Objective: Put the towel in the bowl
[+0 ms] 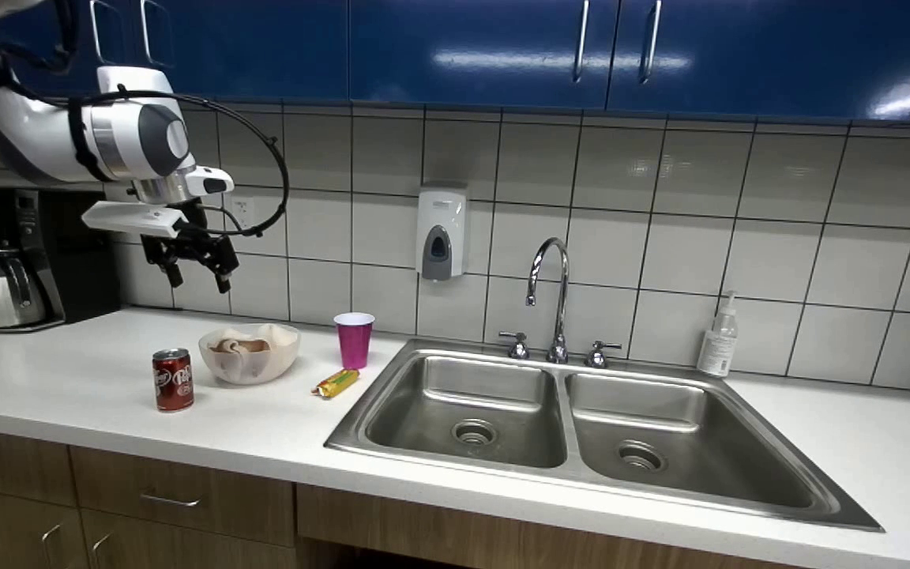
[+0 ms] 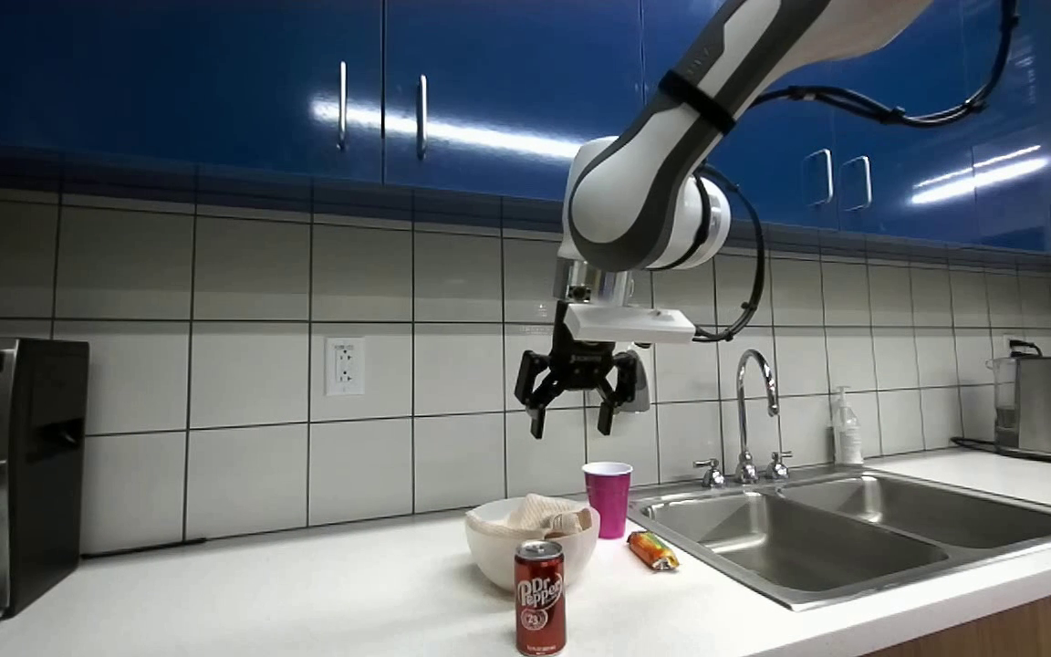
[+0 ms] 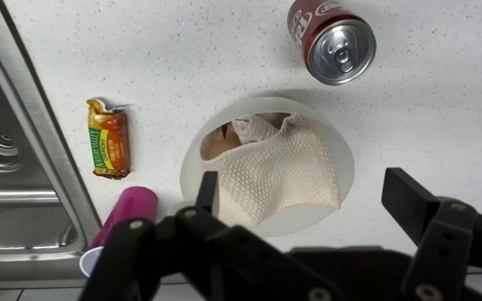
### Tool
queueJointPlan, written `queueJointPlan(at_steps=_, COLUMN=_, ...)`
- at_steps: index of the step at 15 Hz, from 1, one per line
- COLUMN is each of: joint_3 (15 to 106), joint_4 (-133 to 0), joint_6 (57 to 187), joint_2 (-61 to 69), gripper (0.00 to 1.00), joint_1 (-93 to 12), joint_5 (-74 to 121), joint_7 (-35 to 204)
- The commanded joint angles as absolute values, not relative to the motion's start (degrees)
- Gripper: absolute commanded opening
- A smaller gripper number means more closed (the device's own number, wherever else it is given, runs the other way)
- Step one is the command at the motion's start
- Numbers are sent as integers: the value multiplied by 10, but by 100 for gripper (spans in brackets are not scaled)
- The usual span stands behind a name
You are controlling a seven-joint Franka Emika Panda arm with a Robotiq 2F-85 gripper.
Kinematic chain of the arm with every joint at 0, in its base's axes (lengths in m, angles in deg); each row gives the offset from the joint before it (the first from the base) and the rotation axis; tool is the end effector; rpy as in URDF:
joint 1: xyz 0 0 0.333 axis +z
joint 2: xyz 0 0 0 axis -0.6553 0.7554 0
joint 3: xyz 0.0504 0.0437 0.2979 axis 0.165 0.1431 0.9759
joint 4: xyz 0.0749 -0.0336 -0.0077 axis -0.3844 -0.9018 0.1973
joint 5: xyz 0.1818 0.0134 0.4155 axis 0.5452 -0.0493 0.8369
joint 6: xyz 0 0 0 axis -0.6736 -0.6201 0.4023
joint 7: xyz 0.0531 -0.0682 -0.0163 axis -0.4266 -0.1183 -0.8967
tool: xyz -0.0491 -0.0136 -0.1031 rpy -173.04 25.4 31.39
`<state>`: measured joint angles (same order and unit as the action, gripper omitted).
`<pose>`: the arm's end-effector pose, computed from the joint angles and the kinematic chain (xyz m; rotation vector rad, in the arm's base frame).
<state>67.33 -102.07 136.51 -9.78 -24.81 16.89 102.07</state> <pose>0.5746 0.1993 0.3223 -3.0834 -0.0973 -0.5124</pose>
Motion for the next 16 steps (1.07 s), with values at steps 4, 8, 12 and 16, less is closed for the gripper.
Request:
queueJointPlan(at_steps=4, joint_3=715, joint_4=-1142, joint_6=1369, joint_2=-228, gripper=100, joint_1=-282, joint_5=164, joint_7=1071)
queueJointPlan(at_steps=8, joint_3=739, joint_4=-1197, joint_6=1368, joint_2=-294, gripper=100, joint_1=-301, joint_5=177, joint_7=1083)
queueJointPlan(at_steps=12, joint_3=761, joint_4=-1245, joint_6=1362, joint_2=-362, gripper=100, joint_1=-313, joint_5=196, joint_7=1087)
queueJointPlan(at_steps=16, joint_3=770, joint_4=-1224, joint_6=1364, joint_2=-336, gripper=100, joint_1=-320, joint_5=211, joint_7=1064)
